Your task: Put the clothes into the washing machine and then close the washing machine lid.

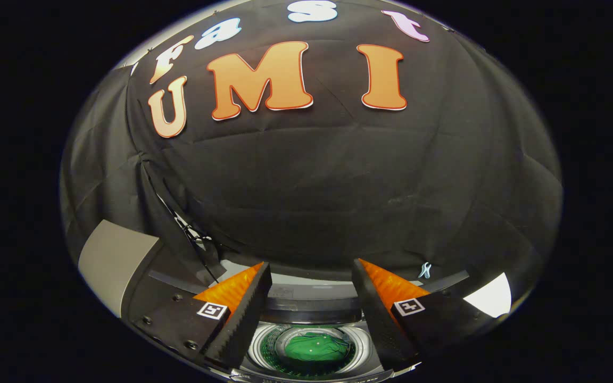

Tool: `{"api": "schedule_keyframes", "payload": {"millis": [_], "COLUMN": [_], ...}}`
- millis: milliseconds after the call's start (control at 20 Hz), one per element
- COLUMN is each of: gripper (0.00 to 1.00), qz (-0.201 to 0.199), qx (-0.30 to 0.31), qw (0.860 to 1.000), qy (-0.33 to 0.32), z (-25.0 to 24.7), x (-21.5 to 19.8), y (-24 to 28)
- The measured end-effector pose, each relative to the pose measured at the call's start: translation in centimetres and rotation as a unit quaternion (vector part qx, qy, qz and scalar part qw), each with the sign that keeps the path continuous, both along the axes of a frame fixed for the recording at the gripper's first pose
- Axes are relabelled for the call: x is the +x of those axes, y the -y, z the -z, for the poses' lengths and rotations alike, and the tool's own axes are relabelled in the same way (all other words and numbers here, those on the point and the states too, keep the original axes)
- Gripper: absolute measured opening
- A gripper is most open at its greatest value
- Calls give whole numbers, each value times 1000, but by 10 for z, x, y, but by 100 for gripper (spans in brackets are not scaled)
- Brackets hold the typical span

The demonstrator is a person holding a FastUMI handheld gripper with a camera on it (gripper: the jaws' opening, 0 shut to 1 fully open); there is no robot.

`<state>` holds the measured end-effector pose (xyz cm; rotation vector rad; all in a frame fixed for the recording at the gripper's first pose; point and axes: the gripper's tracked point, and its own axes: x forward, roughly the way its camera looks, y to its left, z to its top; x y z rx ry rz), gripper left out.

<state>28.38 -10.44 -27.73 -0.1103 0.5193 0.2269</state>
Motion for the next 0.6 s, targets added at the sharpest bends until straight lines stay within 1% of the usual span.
{"api": "schedule_keyframes", "payload": {"millis": [200, 350, 450, 600], "gripper": [98, 98, 99, 99], "qz": [1, 10, 16, 27], "qx": [1, -2, -3, 21], "qw": [1000, 1000, 999, 994], "qy": [4, -14, -50, -100], "z": [7, 21, 43, 80], "x": [-27, -50, -70, -102], "y": [6, 13, 20, 24]}}
